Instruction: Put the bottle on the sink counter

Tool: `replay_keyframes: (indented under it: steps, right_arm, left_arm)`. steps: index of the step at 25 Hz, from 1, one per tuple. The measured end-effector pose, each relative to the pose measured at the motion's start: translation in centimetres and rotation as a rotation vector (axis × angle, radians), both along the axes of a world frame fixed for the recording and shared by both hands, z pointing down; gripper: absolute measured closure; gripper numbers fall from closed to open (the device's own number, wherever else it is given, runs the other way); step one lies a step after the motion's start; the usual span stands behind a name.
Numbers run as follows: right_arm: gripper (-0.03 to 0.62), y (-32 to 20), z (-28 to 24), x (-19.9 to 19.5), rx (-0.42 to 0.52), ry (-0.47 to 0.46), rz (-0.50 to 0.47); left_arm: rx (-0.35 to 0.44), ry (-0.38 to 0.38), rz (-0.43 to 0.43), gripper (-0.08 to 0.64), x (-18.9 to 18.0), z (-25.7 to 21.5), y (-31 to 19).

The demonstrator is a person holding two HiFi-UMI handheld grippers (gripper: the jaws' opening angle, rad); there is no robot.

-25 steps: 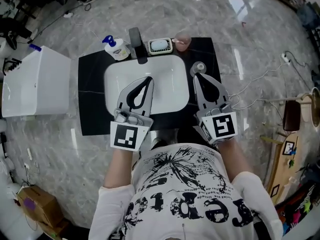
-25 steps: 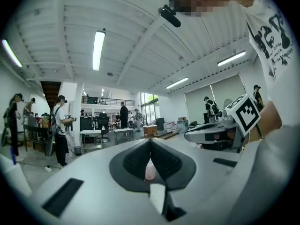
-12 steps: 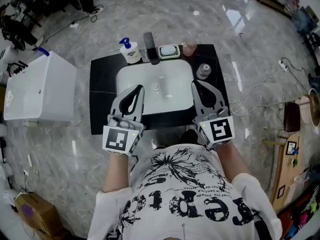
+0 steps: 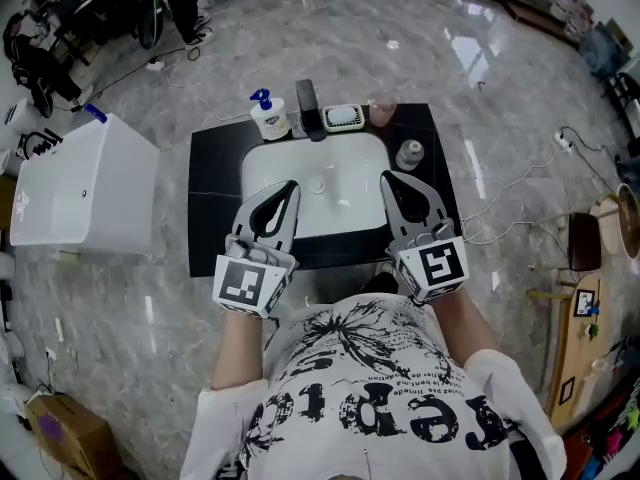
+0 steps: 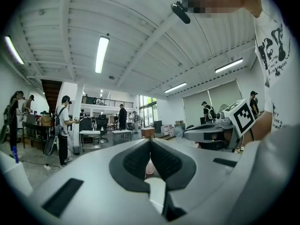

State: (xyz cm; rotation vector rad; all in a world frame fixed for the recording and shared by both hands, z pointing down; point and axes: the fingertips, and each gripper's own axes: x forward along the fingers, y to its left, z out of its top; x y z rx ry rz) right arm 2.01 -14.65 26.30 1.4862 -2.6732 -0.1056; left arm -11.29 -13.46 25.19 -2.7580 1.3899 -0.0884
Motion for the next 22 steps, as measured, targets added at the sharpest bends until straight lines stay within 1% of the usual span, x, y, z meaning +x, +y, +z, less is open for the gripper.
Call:
replay_keyframes:
  steps: [4,13,17,22]
  right_arm:
    - [0.580,0.4,0.0,0.2,0.004,-0.001,0.009]
    - [0.580,0.9,0.1,0.6,0.019,0.007,0.008]
    - [0.580,0.7,0.1,0.5,0.011,-0.001,0.010]
    - [0.580,0.0,1.0,0.1,0.014,0.010,0.012]
  left_arm:
    - [-0.002,0.021,-0.003,0.546,-0.1,0.1,0.2]
    - [-0.008,0.027,-0.005,0.545,0.1,0.3,0.7]
    - [-0.010,0.031,-0.024,0.545,-0.4,0.2,0.5]
    - [-0.009,0.047,-0.034,0.545,-1.1,1.0,0.0]
